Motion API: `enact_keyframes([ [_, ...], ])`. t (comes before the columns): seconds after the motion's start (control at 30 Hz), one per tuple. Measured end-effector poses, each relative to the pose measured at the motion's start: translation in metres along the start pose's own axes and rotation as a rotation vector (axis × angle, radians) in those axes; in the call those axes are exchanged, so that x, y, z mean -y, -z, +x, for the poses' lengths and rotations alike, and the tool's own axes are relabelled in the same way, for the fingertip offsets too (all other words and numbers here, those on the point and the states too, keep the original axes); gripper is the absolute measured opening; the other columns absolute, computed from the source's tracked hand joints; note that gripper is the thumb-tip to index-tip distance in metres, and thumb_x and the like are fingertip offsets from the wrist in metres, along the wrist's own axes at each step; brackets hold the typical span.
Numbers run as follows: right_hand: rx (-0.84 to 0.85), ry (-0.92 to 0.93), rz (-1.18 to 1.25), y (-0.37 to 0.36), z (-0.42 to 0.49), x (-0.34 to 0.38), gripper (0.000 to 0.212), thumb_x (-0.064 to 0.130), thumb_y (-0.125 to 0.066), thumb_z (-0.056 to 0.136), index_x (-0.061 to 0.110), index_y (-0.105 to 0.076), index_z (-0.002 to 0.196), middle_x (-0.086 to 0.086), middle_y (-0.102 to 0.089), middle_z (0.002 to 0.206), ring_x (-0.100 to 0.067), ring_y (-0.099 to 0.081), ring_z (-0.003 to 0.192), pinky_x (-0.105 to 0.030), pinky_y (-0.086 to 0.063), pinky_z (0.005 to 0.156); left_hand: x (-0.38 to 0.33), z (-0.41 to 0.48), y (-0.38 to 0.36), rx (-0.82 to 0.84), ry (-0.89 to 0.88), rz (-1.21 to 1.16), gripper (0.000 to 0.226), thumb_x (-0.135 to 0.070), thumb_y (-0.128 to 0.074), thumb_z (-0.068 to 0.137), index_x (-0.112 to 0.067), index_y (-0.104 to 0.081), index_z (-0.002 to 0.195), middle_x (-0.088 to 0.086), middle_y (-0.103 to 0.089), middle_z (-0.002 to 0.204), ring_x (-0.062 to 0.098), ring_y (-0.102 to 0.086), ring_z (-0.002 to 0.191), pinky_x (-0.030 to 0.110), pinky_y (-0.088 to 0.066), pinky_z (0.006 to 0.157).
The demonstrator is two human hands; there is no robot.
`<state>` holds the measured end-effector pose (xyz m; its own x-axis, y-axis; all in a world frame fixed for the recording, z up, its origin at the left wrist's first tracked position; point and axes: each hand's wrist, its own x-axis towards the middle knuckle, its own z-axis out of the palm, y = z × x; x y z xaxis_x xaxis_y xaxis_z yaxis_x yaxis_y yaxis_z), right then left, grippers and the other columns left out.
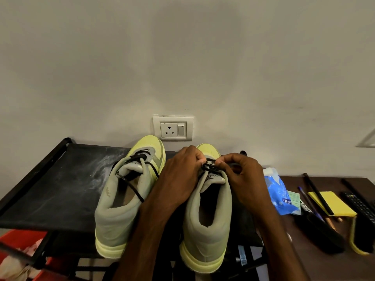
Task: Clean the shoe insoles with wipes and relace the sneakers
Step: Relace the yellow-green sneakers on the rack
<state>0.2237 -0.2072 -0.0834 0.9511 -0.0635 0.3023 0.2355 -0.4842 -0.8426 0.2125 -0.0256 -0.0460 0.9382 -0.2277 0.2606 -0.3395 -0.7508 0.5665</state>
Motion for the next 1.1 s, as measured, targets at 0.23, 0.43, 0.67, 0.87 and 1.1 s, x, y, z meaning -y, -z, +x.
enact_keyframes([
  [0.23,-0.004,0.065,-0.076,-0.002,-0.003,-0.002,0.01,0.024,-0.064,0.1,0.027,-0.068,0.09,0.012,-0.071,0.085,-0.004,-0.066,0.081,-0.02,-0.05,0.071,0.009,0.006,-0.01,-0.124,0.016,-0.036,0.019,-0.024,-0.057,0.1,-0.021,-0.068,0.116,0.0,-0.061,0.107,0.011,-0.057,0.092,0.021,-0.038,0.076],
  [0.43,0.016,0.068,-0.128,-0.003,-0.002,-0.001,0.011,0.028,-0.057,0.103,0.03,-0.061,0.093,0.013,-0.069,0.089,-0.008,-0.066,0.086,-0.039,-0.056,0.077,0.013,0.01,-0.012,-0.156,-0.054,-0.049,0.021,-0.031,-0.057,0.097,-0.024,-0.075,0.106,0.001,-0.069,0.108,0.014,-0.062,0.094,0.034,-0.053,0.085],
  [0.67,0.028,0.067,-0.033,0.0,-0.001,0.003,0.008,0.025,-0.065,0.099,0.022,-0.069,0.093,0.012,-0.072,0.088,-0.01,-0.068,0.085,-0.044,-0.057,0.077,0.006,0.007,-0.011,-0.188,-0.037,-0.002,0.008,-0.025,-0.061,0.097,-0.026,-0.069,0.1,-0.005,-0.065,0.106,0.014,-0.06,0.092,0.03,-0.047,0.075],
  [0.87,0.063,0.034,-0.007,0.004,-0.001,0.001,0.008,0.018,-0.069,0.095,0.023,-0.074,0.1,0.012,-0.074,0.096,-0.009,-0.069,0.091,-0.042,-0.059,0.084,0.004,0.008,-0.012,-0.165,0.006,0.033,0.015,-0.024,-0.052,0.102,-0.017,-0.064,0.108,-0.001,-0.062,0.113,0.016,-0.058,0.095,0.02,-0.024,0.068],
  [1.1,0.076,0.115,-0.073,0.007,-0.001,0.0,0.021,0.02,-0.069,0.097,0.031,-0.079,0.111,0.01,-0.076,0.105,-0.013,-0.072,0.091,-0.04,-0.061,0.083,0.006,0.007,-0.011,-0.165,0.035,0.011,0.012,-0.021,-0.054,0.101,-0.014,-0.064,0.104,0.001,-0.065,0.107,0.015,-0.056,0.088,0.022,-0.029,0.07],
])
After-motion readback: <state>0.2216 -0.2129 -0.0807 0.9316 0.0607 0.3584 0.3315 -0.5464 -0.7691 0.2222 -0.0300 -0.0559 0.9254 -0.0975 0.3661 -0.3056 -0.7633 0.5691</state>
